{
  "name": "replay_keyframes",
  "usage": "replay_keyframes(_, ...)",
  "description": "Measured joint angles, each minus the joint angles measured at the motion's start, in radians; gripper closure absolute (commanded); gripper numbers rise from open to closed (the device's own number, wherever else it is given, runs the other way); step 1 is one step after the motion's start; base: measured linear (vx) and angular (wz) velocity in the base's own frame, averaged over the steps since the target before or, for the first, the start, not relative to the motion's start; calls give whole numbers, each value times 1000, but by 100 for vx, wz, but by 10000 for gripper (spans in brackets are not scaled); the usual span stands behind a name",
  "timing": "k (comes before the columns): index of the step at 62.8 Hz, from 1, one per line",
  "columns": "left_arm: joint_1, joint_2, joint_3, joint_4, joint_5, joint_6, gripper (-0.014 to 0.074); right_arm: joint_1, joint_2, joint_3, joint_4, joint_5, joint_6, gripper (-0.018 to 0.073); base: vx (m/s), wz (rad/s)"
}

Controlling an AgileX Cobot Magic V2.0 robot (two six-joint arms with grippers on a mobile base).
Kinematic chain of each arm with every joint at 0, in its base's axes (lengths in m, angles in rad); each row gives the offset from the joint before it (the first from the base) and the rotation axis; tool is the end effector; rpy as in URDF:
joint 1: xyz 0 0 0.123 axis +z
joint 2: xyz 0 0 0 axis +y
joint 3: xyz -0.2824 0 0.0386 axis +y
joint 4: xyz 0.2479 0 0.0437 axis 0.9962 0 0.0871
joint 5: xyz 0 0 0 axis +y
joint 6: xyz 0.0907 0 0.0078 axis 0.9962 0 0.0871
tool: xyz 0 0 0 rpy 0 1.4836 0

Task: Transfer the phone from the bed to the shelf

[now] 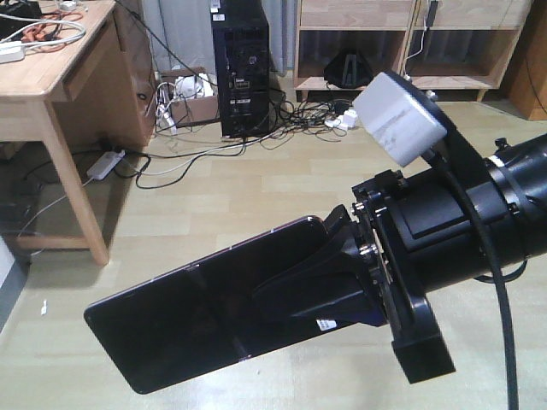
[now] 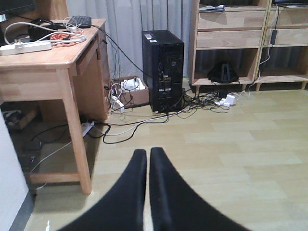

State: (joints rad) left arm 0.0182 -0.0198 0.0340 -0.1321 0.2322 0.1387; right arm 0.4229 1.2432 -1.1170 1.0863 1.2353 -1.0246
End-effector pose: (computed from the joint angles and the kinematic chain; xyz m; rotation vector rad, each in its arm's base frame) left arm 0.0553 -0.0018 0.1818 0.0154 1.7279 -0.0053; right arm 0.1743 0.1619 0.3738 -1.3159 1.8803 1.2052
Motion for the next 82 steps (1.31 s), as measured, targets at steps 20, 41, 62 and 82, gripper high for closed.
replay_keyframes(20, 0, 0, 0, 0, 0, 0, 596, 0, 0, 0, 0, -2, 0, 563, 29, -14)
replay_keyframes(41, 0, 0, 0, 0, 0, 0, 596, 0, 0, 0, 0, -2, 0, 563, 24, -40)
replay_keyframes(62, 0, 0, 0, 0, 0, 0, 596, 0, 0, 0, 0, -2, 0, 563, 20, -59)
replay_keyframes(82, 0, 0, 0, 0, 0, 0, 596, 0, 0, 0, 0, -2, 0, 563, 17, -63)
